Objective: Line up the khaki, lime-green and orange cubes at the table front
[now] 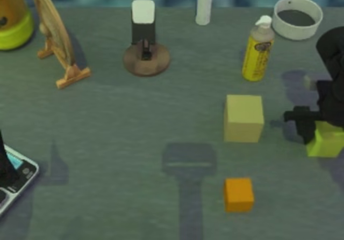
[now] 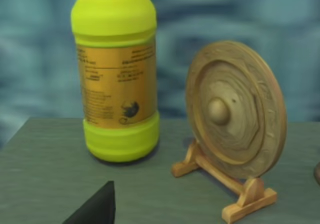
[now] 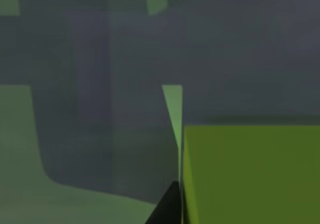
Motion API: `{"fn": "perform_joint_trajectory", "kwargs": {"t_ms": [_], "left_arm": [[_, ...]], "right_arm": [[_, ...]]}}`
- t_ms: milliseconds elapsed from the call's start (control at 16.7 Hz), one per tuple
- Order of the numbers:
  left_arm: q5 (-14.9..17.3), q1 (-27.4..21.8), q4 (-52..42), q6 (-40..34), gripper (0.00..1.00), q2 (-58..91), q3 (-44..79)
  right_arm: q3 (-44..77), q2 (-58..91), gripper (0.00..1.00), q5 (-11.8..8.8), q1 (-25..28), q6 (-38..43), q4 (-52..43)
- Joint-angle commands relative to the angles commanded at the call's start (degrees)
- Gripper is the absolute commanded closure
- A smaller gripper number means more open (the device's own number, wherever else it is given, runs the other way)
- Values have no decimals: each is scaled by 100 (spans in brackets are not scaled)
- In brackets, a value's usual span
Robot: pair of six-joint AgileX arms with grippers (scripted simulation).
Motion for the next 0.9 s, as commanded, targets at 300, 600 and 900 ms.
{"fn": "perform_joint_trajectory", "kwargs": {"t_ms": [300,600,900], "left_arm": [[0,0,0,0,0,0,0],[0,0,0,0,0,0,0],[0,0,0,0,0,0,0]], "right_arm": [[0,0,100,0,0,0,0],[0,0,100,0,0,0,0],[197,-224,100,22,-8,-2,-293]]}}
